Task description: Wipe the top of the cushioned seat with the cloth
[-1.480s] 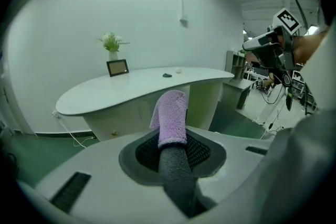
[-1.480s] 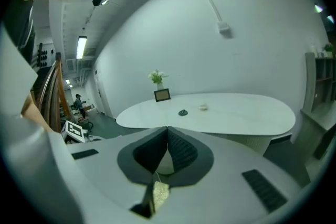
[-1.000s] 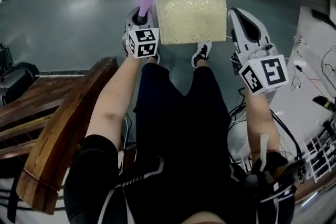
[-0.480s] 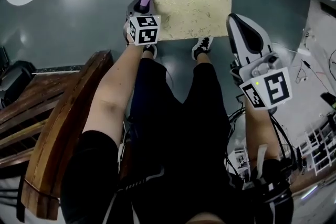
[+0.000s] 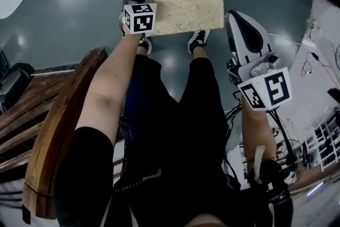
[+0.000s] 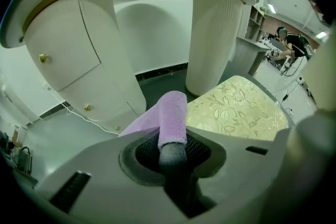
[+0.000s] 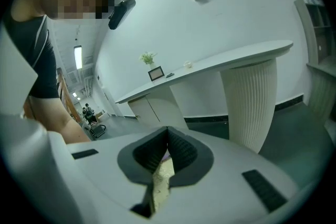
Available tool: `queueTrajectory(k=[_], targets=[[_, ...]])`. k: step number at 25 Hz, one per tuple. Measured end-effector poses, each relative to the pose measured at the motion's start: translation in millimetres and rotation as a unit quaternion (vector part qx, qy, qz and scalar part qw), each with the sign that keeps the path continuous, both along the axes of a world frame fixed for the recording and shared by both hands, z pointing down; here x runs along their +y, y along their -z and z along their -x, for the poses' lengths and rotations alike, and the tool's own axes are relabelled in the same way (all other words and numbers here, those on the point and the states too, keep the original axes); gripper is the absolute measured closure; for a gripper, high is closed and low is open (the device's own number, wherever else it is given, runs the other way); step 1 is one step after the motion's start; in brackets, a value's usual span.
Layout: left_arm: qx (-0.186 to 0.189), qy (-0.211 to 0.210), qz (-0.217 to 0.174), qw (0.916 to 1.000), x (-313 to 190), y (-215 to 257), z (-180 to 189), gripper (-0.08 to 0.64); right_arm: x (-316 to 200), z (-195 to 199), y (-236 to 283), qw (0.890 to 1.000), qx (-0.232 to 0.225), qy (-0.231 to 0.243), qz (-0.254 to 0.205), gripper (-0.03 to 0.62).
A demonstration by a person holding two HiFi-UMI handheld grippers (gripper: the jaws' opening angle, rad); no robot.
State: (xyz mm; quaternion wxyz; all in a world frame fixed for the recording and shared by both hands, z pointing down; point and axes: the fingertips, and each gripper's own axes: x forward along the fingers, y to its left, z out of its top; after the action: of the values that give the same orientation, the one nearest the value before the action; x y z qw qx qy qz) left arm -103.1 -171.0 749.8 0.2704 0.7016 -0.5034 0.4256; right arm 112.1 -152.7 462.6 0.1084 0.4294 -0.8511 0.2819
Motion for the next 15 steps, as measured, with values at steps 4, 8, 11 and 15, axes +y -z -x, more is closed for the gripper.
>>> queueTrajectory(k=[4,8,11,15], targets=[[-0.004,-0.016,-0.001,0.9999,-3,1,-16,0.483,10,-16,-7,1.000,-0.008,-0.014,0.007,0.586],[-0.001,-0.022,0.007,0.9997,-5,-1,-37,0.483,12,-31,-10,1.000,-0.011,-0.020,0.006,0.586],[-0.005,-0.035,0.005,0.9994,-6,-2,-53,0.483,12,-44,-11,0.999,-0.015,-0.028,0.004,0.586],[0.002,-0.037,0.016,0.9992,-5,-5,-78,0.483,15,-60,-13,0.999,-0.023,-0.027,0.002,0.586]])
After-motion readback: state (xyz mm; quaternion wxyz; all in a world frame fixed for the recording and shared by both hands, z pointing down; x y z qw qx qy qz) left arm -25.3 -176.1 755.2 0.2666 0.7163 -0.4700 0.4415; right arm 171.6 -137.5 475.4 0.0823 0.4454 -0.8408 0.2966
